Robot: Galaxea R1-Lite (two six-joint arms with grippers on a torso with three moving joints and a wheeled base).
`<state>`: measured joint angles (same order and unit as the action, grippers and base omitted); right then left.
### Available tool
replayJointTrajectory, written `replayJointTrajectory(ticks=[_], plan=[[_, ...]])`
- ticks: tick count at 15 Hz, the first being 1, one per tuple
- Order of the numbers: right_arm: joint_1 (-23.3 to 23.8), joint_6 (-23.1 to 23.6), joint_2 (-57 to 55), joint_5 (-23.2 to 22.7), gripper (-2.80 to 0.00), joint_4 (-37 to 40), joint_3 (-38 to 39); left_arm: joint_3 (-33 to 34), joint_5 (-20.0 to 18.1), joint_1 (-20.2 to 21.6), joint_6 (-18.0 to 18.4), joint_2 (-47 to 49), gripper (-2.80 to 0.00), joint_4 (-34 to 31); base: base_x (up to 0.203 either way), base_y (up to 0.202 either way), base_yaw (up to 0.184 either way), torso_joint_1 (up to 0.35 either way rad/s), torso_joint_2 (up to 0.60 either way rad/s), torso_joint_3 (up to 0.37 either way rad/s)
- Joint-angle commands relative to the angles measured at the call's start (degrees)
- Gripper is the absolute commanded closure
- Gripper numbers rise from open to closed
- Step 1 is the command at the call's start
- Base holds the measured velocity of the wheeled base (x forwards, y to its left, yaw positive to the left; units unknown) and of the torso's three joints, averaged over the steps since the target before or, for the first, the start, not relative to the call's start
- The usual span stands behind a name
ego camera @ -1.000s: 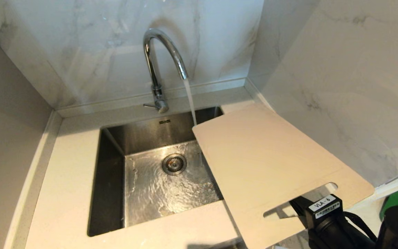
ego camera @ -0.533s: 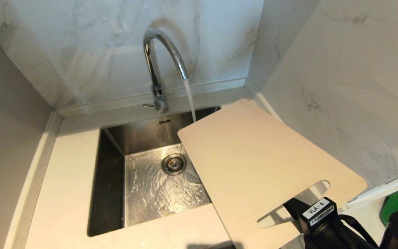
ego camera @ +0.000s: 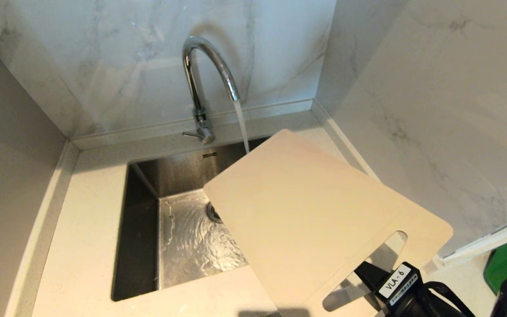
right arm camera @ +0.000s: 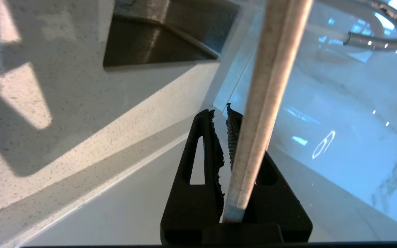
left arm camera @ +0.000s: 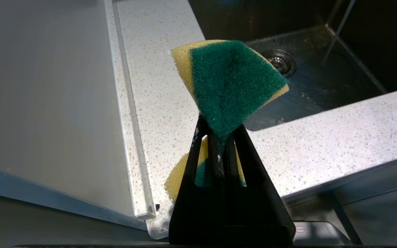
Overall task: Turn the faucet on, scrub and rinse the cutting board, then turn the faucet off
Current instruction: Pick up the cutting board
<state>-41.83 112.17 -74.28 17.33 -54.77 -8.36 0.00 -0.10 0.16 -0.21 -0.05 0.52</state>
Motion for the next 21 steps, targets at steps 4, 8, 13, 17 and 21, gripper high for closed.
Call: replayJointTrajectory(ticks=[4, 8, 13, 17, 21], plan=[[-0.01, 4.40, 2.62, -0.45, 0.00, -0.27, 2.10, 0.00, 0.02, 0.02, -0.05, -0.13, 0.00, 0.01, 0.000, 0.000, 0.000, 0.000, 0.00, 0.000], [0.08, 7.18, 3.44, -2.30, 0.00, -0.34, 2.38, 0.00, 0.02, 0.02, -0.05, -0.13, 0.00, 0.01, 0.000, 0.000, 0.000, 0.000, 0.00, 0.000], [0.08, 6.93, 3.98, -3.76, 0.00, -0.43, 2.29, 0.00, 0.02, 0.02, -0.05, -0.13, 0.00, 0.01, 0.000, 0.000, 0.000, 0.000, 0.00, 0.000], [0.17, 6.50, 3.11, -7.68, 0.00, -0.51, 1.58, 0.00, 0.02, 0.02, -0.05, -0.13, 0.00, 0.01, 0.000, 0.000, 0.000, 0.000, 0.00, 0.000], [0.70, 5.58, -0.45, -12.37, 0.00, -4.32, 1.08, 0.00, 0.02, 0.02, -0.05, -0.13, 0.00, 0.01, 0.000, 0.000, 0.000, 0.000, 0.00, 0.000]])
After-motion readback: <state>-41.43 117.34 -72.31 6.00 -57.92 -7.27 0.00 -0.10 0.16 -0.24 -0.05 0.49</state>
